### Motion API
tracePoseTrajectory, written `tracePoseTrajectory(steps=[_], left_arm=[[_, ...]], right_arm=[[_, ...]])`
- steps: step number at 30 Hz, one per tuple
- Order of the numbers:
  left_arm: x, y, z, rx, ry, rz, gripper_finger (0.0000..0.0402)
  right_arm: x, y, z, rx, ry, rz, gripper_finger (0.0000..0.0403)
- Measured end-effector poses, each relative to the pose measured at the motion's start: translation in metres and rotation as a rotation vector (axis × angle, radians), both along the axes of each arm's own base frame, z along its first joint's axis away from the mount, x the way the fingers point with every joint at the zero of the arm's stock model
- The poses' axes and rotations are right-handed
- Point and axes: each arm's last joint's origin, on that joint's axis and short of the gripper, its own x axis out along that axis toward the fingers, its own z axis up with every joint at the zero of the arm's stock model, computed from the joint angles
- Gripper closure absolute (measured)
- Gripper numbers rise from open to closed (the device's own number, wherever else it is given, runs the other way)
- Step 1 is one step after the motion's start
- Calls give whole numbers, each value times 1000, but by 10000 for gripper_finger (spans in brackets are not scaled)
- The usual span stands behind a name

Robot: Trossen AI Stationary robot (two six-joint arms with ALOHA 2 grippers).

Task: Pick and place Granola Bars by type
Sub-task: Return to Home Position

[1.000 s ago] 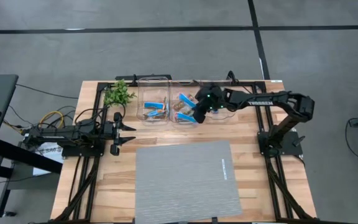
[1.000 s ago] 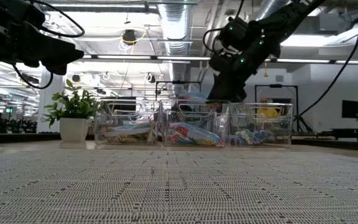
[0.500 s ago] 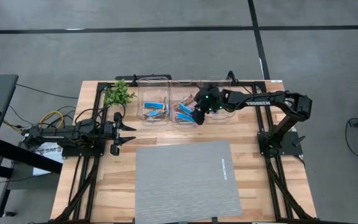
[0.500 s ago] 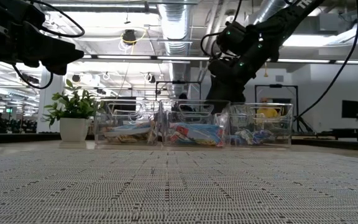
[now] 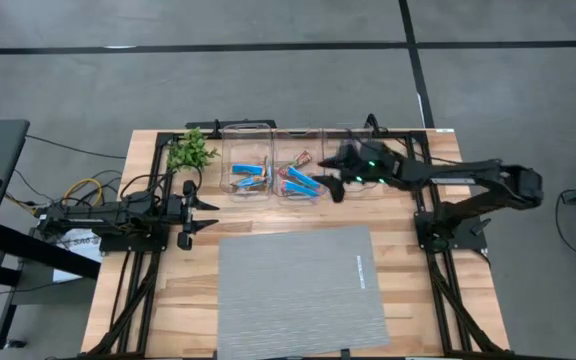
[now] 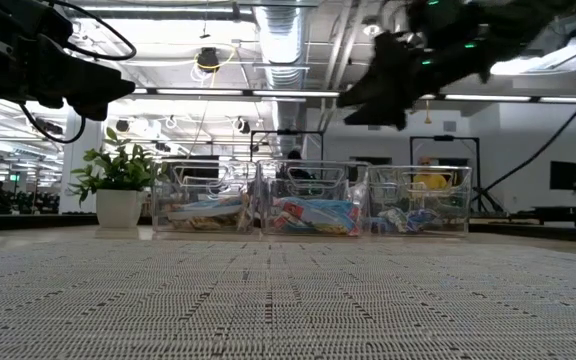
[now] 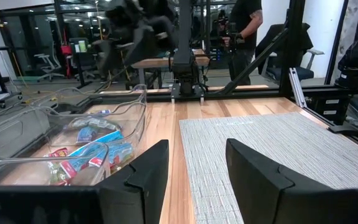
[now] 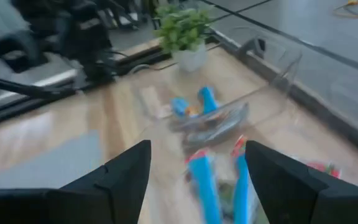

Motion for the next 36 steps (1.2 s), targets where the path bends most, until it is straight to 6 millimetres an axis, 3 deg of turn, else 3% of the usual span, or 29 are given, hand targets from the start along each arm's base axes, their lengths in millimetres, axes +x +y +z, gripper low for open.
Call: tracePoseTrajectory(steps=[8,14,26,36], left_arm=[[0,0,0,0,0,0,247],[0,0,0,0,0,0,247],[0,0,0,0,0,0,247],[0,0,0,0,0,0,247]], right_arm=[[-65,41,-16,66,-75,53,148],[-97,66,-31,88,-132,133,148],[-133,87,-63,77,-221,247,148],[-147,93,-76,65,-258,298,147]])
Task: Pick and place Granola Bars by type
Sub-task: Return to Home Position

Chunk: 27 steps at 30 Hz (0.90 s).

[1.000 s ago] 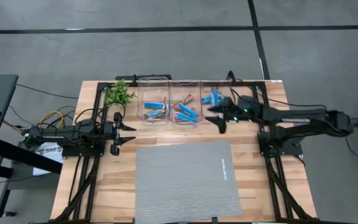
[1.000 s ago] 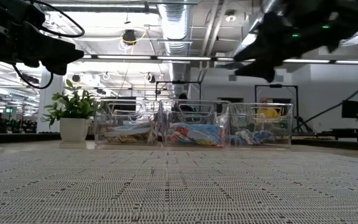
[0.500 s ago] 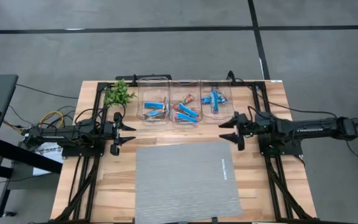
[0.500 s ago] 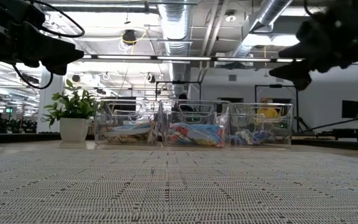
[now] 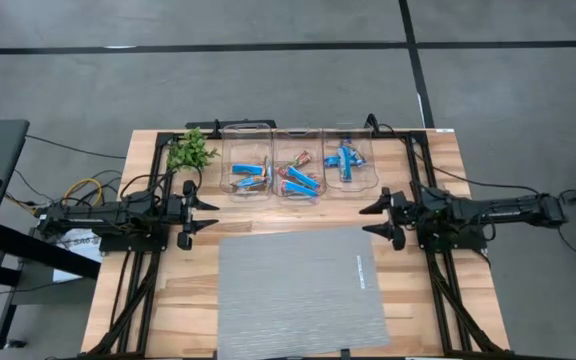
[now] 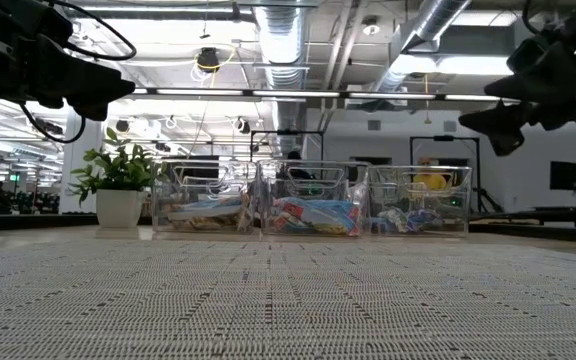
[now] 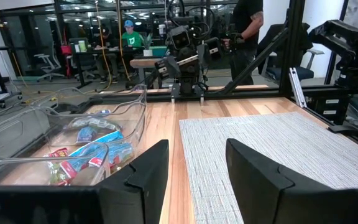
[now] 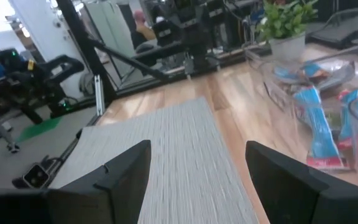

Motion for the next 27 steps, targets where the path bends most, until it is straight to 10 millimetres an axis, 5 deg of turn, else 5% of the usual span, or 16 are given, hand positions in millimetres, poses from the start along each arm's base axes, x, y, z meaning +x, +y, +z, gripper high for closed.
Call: tracePoseTrajectory(steps=[27], left_arm=[[0,0,0,0,0,0,247]], right_arm=[[-9,2,-1,-27,-4,3,147]])
